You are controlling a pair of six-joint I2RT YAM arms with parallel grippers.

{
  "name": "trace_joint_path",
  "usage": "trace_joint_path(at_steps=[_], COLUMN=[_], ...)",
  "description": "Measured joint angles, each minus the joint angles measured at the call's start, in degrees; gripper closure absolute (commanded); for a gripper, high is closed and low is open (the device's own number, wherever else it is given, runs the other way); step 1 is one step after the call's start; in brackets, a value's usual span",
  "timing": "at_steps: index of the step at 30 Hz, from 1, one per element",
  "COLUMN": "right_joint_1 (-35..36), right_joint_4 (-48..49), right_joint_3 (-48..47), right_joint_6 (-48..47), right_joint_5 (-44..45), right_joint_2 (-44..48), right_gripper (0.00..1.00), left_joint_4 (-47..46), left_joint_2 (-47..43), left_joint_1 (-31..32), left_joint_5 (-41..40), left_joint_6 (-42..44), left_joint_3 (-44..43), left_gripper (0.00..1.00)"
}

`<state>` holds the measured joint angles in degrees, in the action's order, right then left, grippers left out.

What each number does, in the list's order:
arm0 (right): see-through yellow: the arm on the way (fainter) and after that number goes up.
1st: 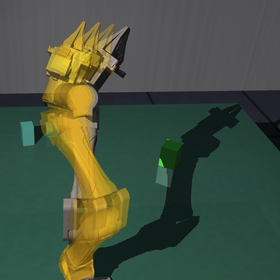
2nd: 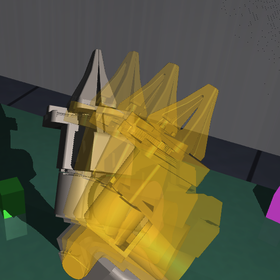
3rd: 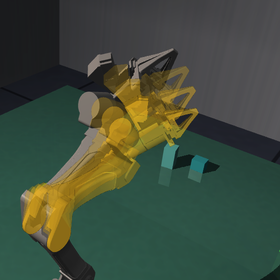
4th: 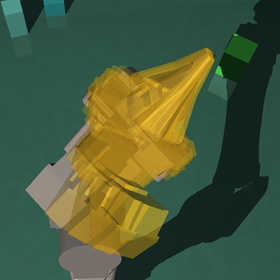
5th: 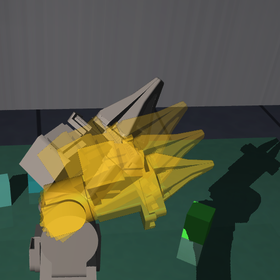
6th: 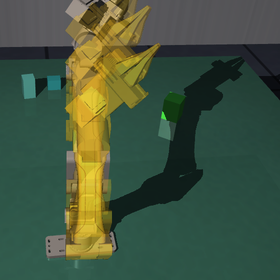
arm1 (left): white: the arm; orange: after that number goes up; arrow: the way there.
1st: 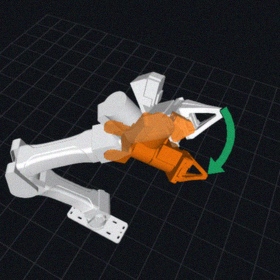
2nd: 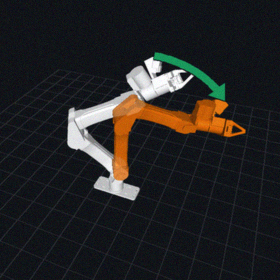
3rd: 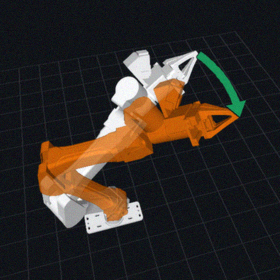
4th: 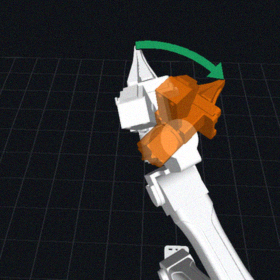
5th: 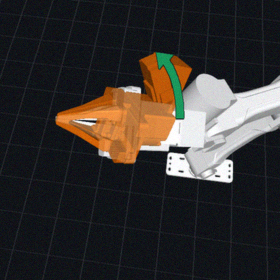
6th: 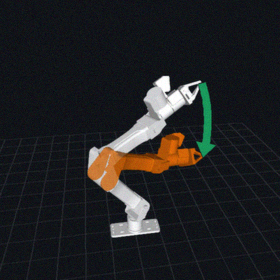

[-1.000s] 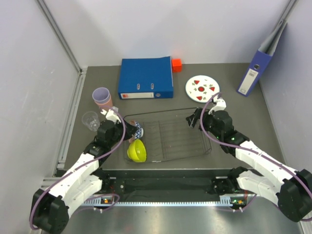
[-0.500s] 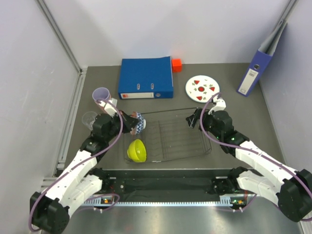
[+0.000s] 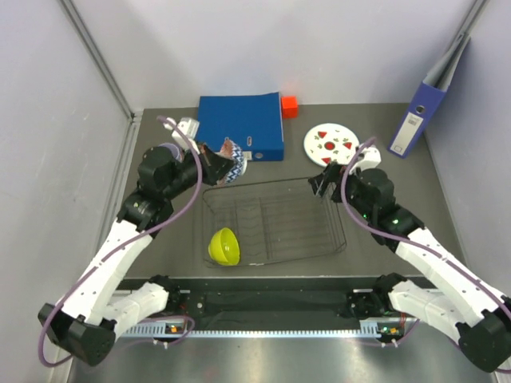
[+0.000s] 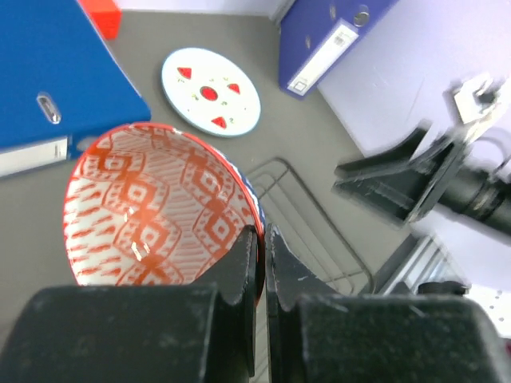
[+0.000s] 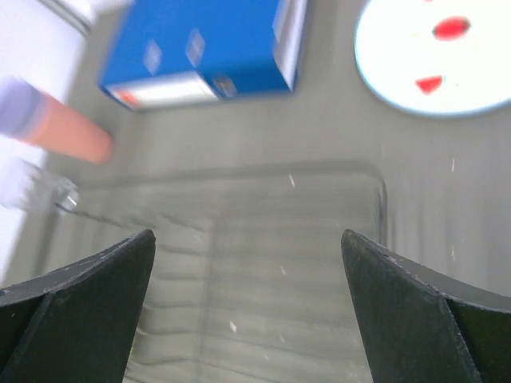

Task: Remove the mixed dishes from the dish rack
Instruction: Place the bowl at the center of the board.

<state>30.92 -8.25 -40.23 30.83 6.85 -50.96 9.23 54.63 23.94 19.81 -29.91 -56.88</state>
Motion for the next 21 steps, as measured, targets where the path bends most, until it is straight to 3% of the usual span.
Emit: trace_joint_path(at_steps=[3,8,9,13,21], right_joint_1=[0.0,0.0,0.0,-0.4,-0.9], right_joint_4=[-2.4,-9.0,-10.8,-18.1,-29.1], right_joint_3=[-6.1,-15.1,-17.1,-26.7,-33.3], right_joint_6=[-0.6,-1.5,-1.8,-3.0,-6.9], right_joint_5=[1.3,5.7,6.6,9.6,11.1], right_joint_2=[0.1,-0.3,-0.9,-5.9,-9.2], right_gripper=[0.0,0.0,0.0,0.0,0.0], left_joint_4=[6.8,17.3,19.8,24.3,22.6], left_joint_2=[5.3,15.5,18.1,22.0,19.3], left_joint_1=[5.0,25.4,31.1,43.1,53.0], left_joint_5=[-1.9,-15.4,-21.1,-28.0,-38.2], left_joint_6=[6.8,20.7,24.5,31.7,47.3], left_joint_3=[-8.9,-18.8,-19.1,-18.4,-9.9], left_gripper=[1.0,1.0,1.0,1.0,1.0])
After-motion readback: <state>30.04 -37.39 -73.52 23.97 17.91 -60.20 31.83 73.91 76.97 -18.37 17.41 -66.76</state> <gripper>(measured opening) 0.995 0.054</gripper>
